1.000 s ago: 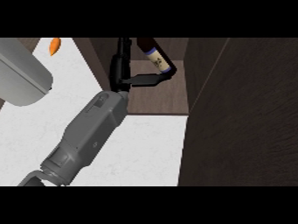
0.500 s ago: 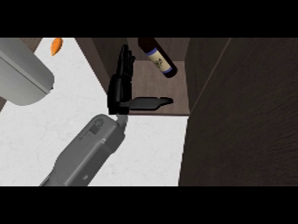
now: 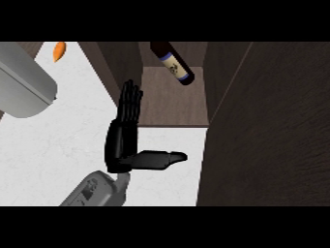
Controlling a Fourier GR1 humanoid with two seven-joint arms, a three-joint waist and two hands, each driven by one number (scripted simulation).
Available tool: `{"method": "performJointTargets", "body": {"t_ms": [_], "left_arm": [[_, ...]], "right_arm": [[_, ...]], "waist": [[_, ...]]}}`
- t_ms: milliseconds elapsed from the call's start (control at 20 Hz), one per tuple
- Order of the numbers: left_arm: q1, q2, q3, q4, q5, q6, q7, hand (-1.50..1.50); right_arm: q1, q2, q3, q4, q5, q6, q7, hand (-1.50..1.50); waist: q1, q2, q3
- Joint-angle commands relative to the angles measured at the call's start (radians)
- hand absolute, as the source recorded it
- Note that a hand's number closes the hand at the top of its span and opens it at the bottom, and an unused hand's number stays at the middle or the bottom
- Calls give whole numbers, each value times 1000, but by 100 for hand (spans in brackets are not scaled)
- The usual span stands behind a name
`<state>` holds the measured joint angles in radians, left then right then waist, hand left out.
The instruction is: Pick up the wine, place it into the cabinet and close the cabinet
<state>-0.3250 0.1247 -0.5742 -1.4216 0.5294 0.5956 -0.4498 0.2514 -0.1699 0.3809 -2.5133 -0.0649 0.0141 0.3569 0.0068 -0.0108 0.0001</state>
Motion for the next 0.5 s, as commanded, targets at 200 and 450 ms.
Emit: {"method": "performJointTargets", "body": {"t_ms": [200, 450], "left_arm": [[243, 78, -83, -282, -68, 44, -10, -150], [358, 166, -52, -320, -44, -19, -55, -150]], "right_arm": [[80, -97, 71, -199, -3, 74, 98, 150], [39, -157, 185, -158, -74, 166, 150, 150]], "waist": [[-7, 2, 0], [6, 5, -2]]}}
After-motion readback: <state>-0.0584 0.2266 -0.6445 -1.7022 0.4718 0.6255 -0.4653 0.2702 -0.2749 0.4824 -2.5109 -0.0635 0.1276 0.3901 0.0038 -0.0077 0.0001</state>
